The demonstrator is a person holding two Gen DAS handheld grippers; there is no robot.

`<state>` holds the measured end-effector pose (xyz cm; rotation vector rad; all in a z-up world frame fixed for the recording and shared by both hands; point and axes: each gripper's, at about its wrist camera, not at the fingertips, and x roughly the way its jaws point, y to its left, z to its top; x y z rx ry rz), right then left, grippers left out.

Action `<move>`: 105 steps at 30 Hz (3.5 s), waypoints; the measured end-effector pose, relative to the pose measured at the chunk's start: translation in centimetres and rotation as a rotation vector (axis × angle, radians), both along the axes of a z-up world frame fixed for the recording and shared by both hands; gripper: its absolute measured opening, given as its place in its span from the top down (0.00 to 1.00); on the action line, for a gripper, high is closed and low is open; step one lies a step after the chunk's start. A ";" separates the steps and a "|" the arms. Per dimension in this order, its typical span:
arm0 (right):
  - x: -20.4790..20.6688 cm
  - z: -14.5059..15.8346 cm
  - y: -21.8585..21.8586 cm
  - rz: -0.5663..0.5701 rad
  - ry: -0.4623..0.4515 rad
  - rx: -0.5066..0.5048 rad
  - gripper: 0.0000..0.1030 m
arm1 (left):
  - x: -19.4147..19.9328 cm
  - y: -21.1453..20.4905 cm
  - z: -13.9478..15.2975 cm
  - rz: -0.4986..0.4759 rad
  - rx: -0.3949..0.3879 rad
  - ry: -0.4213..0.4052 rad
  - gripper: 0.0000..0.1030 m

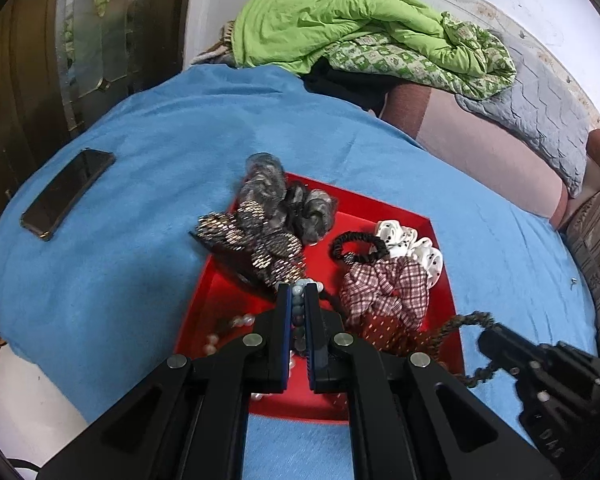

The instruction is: Organize jewelry

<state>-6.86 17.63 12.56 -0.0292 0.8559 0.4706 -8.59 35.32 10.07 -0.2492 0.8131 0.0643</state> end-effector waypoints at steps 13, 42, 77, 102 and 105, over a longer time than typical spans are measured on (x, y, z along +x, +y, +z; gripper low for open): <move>4.4 -1.9 0.7 -0.042 0.011 -0.027 0.92 | 6.9 -1.0 -1.0 -0.047 0.050 0.029 0.95; 5.5 -4.0 1.4 -0.052 0.019 -0.077 0.59 | 7.3 -2.5 -1.2 -0.069 0.103 0.018 0.53; -5.7 0.8 -3.6 -0.101 -0.031 -0.030 0.43 | -7.9 -3.8 6.4 0.172 0.245 -0.220 0.14; -13.8 5.6 -7.4 -0.281 -0.226 -0.075 0.19 | -17.1 -8.2 8.5 0.105 0.351 -0.308 0.02; -14.2 5.6 -7.3 -0.284 -0.224 -0.084 0.17 | -17.3 -7.9 7.9 0.065 0.304 -0.274 0.02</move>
